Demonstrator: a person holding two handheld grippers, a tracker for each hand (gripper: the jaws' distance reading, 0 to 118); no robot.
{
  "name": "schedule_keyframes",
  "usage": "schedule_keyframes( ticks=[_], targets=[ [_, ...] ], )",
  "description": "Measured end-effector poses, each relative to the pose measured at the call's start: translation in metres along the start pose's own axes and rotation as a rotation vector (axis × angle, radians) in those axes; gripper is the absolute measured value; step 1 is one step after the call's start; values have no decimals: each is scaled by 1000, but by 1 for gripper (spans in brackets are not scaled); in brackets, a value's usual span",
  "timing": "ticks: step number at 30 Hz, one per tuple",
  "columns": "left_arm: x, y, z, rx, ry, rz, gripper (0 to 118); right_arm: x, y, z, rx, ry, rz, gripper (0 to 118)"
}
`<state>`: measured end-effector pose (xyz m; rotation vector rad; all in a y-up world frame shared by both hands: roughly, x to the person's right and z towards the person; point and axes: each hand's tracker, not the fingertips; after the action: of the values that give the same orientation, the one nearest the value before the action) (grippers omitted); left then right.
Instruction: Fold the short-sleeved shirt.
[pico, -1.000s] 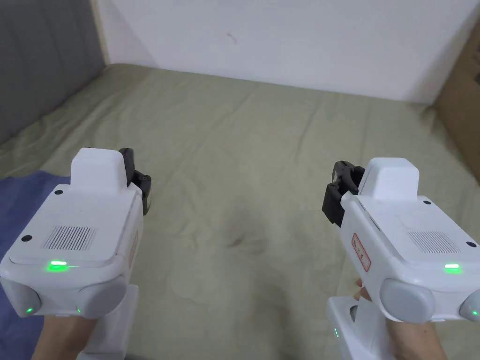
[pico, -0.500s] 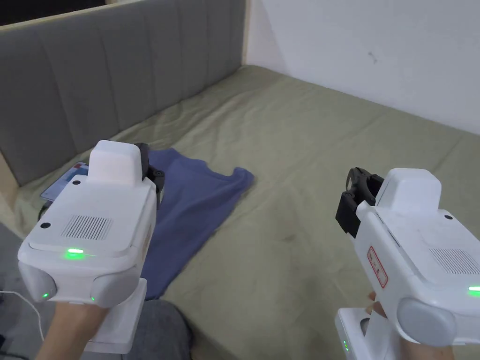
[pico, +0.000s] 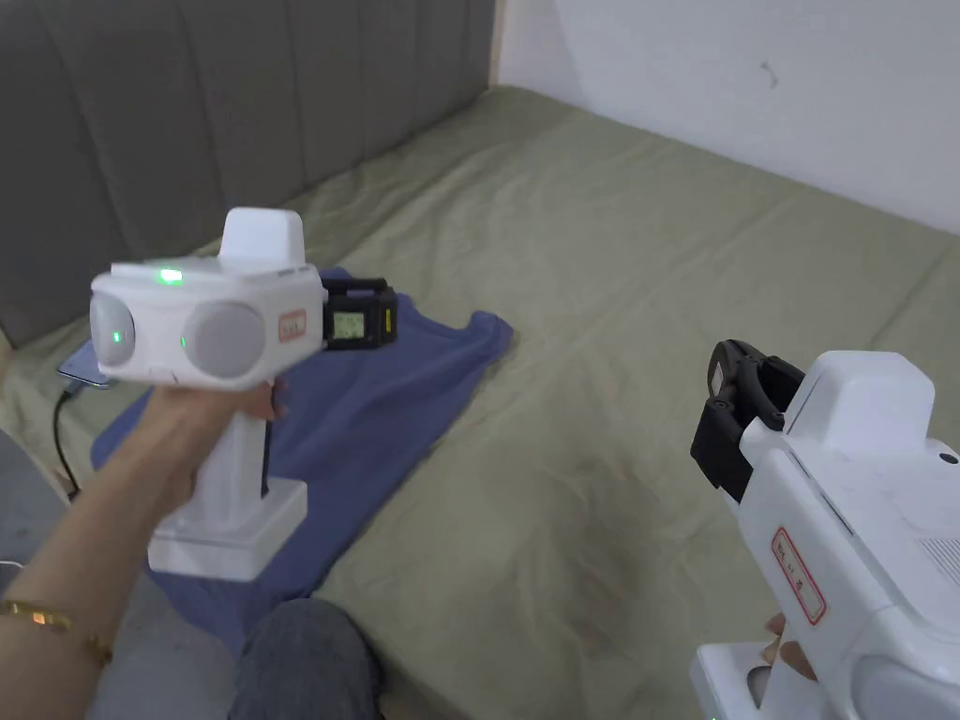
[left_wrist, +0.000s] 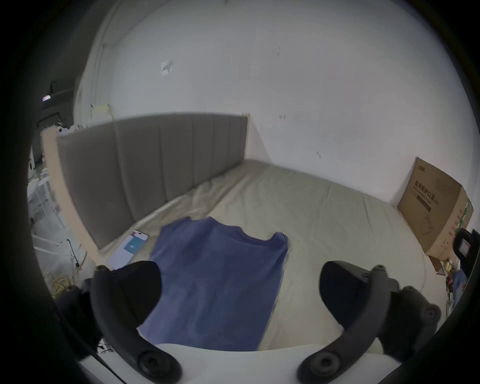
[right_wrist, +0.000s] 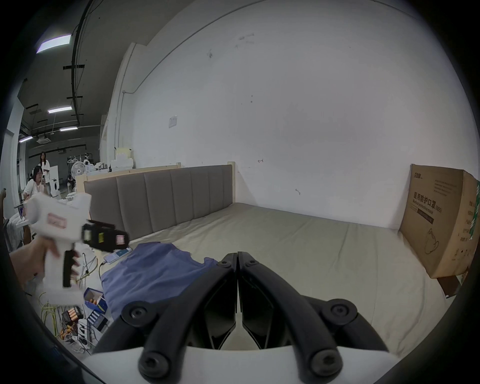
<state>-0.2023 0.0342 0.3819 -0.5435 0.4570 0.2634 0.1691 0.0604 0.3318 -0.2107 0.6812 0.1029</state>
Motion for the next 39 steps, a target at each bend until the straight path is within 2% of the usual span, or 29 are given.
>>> schedule_keyframes(
  ticks=[4, 9, 14, 15, 17, 19, 21, 22, 23, 30, 34, 39],
  targets=[
    [-5, 16, -86, -212, 17, -102, 118, 9, -7, -8, -51, -22, 7, 0],
    [5, 6, -191, -484, 85, -258, 118, 22, -15, -27, -118, -36, 34, 0],
    [6, -14, -252, -665, 58, -203, 118, 35, -24, -45, -171, -54, 56, 0],
    [5, -16, -258, -676, 67, -196, 112, 37, -24, -48, -175, -51, 56, 0],
    [3, -22, -263, -684, 72, -207, 83, 42, -27, -53, -181, -49, 51, 0],
    [2, -19, -257, -701, 6, -99, 58, 45, -26, -58, -177, -50, 49, 0],
    [2, -15, -252, -695, -33, -108, 9, 45, -27, -58, -172, -55, 49, 0],
    [4, -16, -249, -688, -42, -158, 0, 45, -28, -58, -172, -57, 46, 0],
    [7, -18, -247, -690, -14, -197, 0, 45, -29, -57, -174, -57, 40, 0],
    [-2, -24, -220, -517, 19, -78, 0, 41, -27, -34, -192, -63, 26, 0],
    [-16, -20, -164, -302, 38, 69, 0, 41, -16, -28, -170, -68, 46, 0],
    [-34, -9, -78, -36, 62, 178, 0, 40, -7, -16, -111, -82, 65, 0]
  ],
)
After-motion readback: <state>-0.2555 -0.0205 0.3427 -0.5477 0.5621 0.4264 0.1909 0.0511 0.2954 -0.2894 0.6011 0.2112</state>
